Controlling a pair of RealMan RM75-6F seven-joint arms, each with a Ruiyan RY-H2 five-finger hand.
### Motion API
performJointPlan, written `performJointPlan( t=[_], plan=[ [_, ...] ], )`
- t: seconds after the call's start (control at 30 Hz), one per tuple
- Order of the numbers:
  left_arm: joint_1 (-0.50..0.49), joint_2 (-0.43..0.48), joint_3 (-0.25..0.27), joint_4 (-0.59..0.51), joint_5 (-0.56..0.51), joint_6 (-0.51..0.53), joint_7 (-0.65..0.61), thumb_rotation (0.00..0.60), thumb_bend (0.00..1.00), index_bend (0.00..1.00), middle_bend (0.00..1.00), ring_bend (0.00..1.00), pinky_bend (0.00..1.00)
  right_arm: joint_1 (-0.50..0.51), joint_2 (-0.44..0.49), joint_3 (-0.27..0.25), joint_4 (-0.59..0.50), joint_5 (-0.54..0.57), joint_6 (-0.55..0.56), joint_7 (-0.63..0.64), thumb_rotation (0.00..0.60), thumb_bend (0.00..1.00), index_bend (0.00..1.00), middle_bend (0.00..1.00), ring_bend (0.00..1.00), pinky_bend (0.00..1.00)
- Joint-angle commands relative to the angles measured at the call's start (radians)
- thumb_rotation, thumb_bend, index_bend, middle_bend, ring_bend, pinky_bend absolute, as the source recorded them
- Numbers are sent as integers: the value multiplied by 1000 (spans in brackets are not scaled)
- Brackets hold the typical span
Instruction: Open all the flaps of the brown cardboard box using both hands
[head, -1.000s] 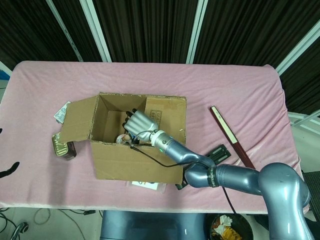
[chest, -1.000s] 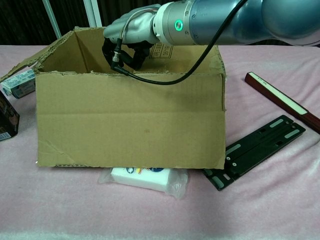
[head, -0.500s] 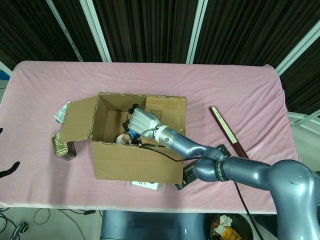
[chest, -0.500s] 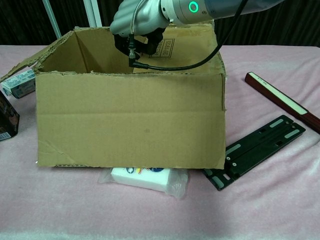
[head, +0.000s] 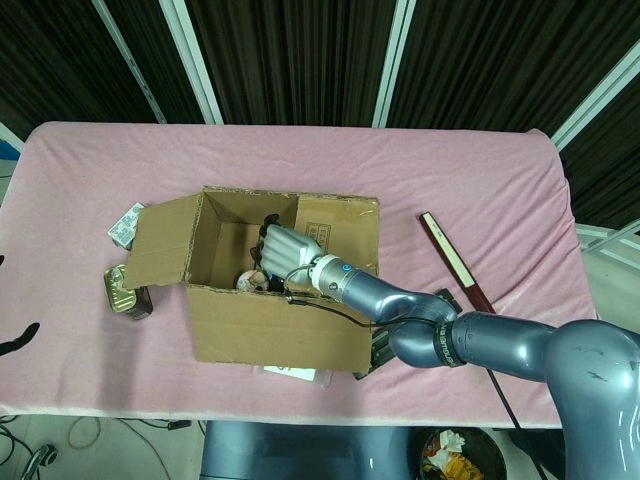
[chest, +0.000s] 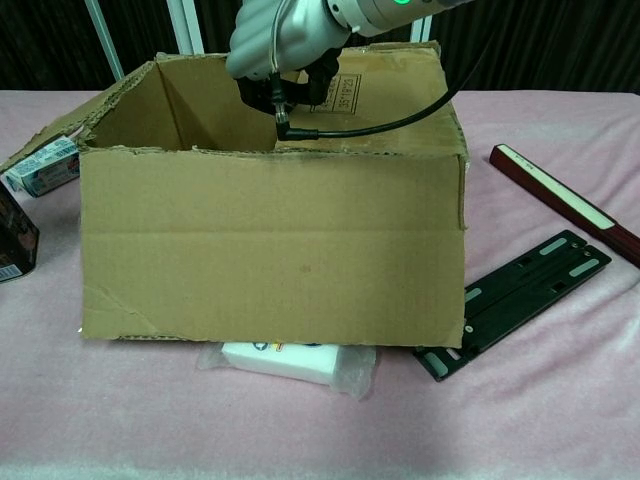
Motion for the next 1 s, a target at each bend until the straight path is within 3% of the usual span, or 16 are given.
performJointPlan(
  t=[0.03, 1.0],
  plan=[
    [0, 1, -1, -1, 1, -2, -3, 600, 180, 0, 0, 0, 18, 28, 23, -10, -27, 21, 11, -22, 600, 895, 533, 502, 239, 267],
    [9, 3, -7, -2, 21, 1, -18, 600, 180, 0, 0, 0, 18, 171, 221, -186, -201, 162, 116, -243, 600, 873, 545, 496, 241, 267]
  ],
)
